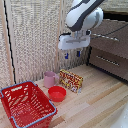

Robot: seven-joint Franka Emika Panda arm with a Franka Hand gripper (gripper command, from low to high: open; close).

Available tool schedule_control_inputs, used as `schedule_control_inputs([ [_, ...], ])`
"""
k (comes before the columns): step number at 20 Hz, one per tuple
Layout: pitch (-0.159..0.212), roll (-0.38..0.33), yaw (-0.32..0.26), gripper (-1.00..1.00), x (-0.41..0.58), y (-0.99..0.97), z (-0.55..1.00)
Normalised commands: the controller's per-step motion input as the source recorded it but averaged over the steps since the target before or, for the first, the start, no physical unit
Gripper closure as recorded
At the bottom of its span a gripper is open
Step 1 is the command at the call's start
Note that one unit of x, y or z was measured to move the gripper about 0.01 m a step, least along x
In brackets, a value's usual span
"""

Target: Meticulously direct the gripper system near the nourishment stick. Grapple the nourishment stick firmly with the gripper system. Progress with the gripper system grasping the stick toward the storage box. Tenderly permit the nourishment stick to descend into the box.

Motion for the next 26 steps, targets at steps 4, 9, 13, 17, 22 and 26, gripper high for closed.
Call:
schedule_control_inputs([
  [4,0.0,0.0,0.147,-1.0,-0.002,0.0,-0.33],
  [9,-0.001,0.0,0.174,-1.0,0.0,-0.09,-0.33],
  [13,-0.001,0.0,0.162,-1.0,0.0,-0.1,-0.34],
  [17,0.0,0.0,0.12,-1.0,0.0,-0.17,-0.35],
  [22,0.0,0.0,0.082,-1.0,-0.002,-0.1,-0.38],
  [26,0.003,-0.006,0.023,-1.0,-0.079,-0.03,-0.35],
])
